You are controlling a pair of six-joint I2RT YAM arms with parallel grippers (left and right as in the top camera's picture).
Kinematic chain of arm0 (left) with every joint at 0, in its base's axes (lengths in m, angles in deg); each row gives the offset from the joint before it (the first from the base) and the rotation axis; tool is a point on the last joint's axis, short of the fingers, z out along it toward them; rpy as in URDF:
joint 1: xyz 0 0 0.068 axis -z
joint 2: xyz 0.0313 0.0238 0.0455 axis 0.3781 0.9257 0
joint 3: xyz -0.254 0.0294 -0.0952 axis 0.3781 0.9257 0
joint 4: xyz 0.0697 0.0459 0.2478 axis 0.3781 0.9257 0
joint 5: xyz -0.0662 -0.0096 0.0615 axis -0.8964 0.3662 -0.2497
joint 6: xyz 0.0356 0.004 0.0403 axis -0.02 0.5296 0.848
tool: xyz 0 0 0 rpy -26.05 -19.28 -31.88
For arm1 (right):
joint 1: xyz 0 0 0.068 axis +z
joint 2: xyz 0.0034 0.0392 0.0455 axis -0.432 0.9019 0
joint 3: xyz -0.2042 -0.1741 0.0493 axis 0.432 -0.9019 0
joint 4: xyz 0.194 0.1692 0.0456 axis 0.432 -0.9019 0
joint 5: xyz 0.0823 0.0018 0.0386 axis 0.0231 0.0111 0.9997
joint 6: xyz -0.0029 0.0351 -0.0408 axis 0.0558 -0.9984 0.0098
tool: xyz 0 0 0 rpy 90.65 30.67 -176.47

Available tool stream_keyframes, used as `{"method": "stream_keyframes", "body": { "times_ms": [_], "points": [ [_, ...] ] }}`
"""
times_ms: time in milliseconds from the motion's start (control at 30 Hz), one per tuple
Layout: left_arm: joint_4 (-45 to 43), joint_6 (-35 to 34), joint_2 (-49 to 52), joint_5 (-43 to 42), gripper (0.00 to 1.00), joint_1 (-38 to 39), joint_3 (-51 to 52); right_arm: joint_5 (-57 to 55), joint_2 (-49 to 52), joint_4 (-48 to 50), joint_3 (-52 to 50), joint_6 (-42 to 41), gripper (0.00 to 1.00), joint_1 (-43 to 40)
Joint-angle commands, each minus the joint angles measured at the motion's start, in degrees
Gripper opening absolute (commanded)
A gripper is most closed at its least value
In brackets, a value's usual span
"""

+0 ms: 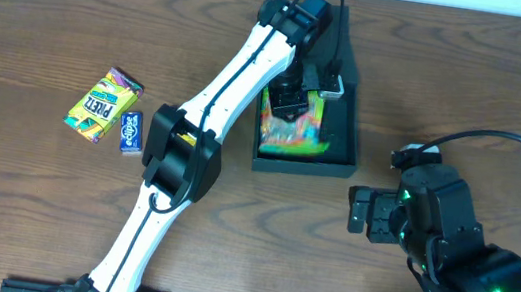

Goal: Pack container
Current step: 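Carry the Haribo bag into the black box and release it, then move the left gripper back to the yellow Mentos tube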

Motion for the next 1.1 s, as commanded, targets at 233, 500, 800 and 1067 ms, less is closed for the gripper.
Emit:
{"method": "stream_keyframes", "body": {
  "times_ms": [233,500,800,1067],
  "points": [
    [1.1,-6.2,-0.7,0.6,0.82,-0.5,-2.2,-0.2,-0.3,0.0,0.4,0.8,0.99,-0.4],
    [3.5,-16.9,-0.7,1.3,0.82,-1.9,-13.4,-0.2,-0.3,0.0,0.4,0.8,0.99,-0.4],
    [8.5,-34.9,-0.7,9.5,0.84,-6.6,-28.8,-0.2,-0.3,0.0,0.4,0.8,0.99,-0.4],
    [14.5,-31.9,-0.7,4.7,0.85,-15.3,-30.5,-0.2,-0.3,0.0,0.4,0.8,0.99,-0.4]
  ]
}}
